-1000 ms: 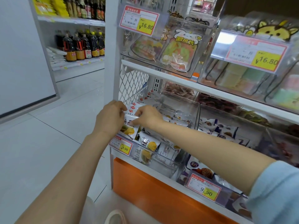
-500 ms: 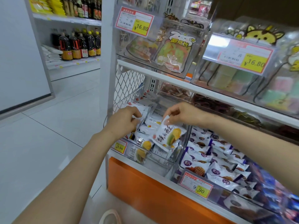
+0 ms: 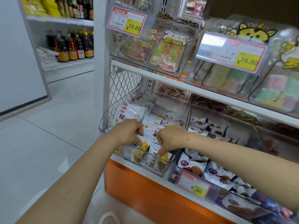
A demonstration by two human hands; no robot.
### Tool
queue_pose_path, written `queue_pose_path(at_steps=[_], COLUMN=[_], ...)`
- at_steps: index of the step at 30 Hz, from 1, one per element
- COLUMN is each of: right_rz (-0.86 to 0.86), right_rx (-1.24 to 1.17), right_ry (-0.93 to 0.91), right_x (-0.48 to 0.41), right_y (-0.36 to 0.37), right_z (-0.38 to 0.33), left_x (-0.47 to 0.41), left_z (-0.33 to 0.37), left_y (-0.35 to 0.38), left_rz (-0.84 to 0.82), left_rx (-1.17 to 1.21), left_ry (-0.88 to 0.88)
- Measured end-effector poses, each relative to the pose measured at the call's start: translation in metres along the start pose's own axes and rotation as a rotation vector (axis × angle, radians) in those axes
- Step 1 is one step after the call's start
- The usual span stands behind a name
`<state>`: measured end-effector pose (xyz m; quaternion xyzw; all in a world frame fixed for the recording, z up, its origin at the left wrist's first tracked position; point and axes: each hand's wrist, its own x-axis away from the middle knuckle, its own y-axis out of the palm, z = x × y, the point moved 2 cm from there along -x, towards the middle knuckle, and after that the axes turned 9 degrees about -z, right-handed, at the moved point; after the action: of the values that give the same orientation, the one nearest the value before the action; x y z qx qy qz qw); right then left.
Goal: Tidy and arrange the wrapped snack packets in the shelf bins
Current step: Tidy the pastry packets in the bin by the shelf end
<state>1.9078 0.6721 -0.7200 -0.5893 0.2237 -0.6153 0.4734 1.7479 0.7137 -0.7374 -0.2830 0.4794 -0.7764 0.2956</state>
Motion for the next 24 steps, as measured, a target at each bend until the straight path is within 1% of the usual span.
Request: queue_pose_path(at_steps=[3,6,12,16,18,22,24], right_rz=[-0.032,-0.076,-0.099,-0.090,-0.084,-0.072,-0.069], right_rx=[0.167,0.210,0.191,0.209,0.195,0.127,0.046], right_ry=[0.051,0.078,0.118,0.084,0.058,0.029,0.017], right_x=[-0.003,-0.006,-0.009,-0.009,-0.009,-0.011,-0.012], right_y=[0.000,-0.002,-0.007,-0.005,-0.004,-0.002,-0.002], right_z=[-0.004,-0.005,-0.002,-0.001,0.000,0.004,0.006], left_x=[-0.004,-0.009,-0.012,-0.014,-0.013,-0.008,-0.006], left_z=[0.001,0.000,-0.003,-0.010,-0.011,-0.012,-0.012], left_y=[0.001,0.004,0.004,0.004,0.001,-0.008,-0.008], left_rz=[-0.017,-0.078,-0.104,-0.059,-0.049,-0.149,-0.177], left_rx=[-0.030,-0.065,-0.031,0.018,0.044,-0.001,-0.044], left_ry=[-0.003,-0.010,-0.004,-0.022,-0.004,0.057,0.061])
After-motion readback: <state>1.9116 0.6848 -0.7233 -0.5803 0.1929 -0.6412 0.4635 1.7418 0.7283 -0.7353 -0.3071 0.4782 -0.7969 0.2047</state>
